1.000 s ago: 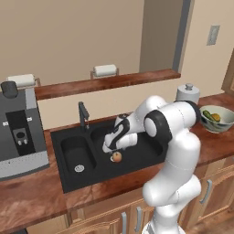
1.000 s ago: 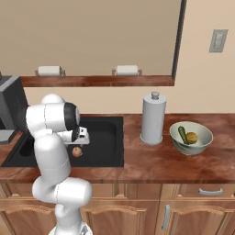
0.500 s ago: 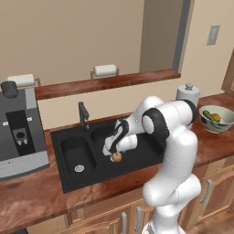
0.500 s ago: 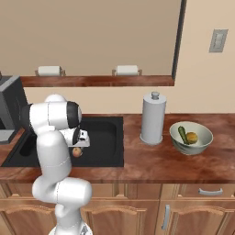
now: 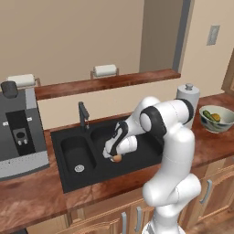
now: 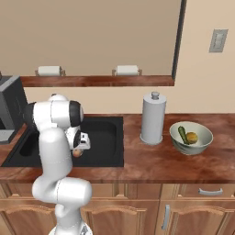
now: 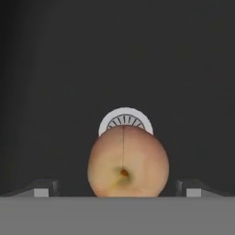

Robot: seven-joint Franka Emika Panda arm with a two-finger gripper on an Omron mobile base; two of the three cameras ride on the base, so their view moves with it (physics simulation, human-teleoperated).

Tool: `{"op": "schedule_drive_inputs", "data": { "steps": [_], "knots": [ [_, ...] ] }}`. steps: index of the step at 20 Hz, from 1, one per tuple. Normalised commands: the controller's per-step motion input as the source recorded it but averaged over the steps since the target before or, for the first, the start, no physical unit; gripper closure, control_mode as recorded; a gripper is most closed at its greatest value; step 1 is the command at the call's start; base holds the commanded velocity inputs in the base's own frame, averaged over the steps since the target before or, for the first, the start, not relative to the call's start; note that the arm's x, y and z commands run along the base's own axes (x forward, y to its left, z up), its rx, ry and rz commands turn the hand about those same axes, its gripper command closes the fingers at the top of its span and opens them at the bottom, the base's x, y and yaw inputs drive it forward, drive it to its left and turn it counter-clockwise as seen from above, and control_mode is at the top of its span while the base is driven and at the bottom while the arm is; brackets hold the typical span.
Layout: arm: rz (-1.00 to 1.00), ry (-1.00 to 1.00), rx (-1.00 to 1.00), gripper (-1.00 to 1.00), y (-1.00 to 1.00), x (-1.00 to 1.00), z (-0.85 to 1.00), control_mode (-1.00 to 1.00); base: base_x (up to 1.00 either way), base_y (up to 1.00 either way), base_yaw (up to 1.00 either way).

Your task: Pick the squashs from the cabinet and place them in one bowl. Pick the peach from the sink and place it in the other bowl.

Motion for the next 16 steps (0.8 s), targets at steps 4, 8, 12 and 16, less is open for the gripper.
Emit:
{"op": "schedule_drive_inputs", "data": {
  "steps": [4, 8, 12, 16],
  "knots": [
    [0.0, 0.0, 0.0, -1.0, 0.0, 0.18, 0.0, -1.0, 0.0, 0.0, 0.0],
    [0.0, 0.0, 0.0, -1.0, 0.0, 0.17, 0.0, -1.0, 0.0, 0.0, 0.0],
    [0.0, 0.0, 0.0, -1.0, 0.0, 0.0, 0.0, -1.0, 0.0, 0.0, 0.0],
    [0.0, 0.0, 0.0, -1.0, 0.0, 0.0, -0.06, -1.0, 0.0, 0.0, 0.0]
  ]
}}
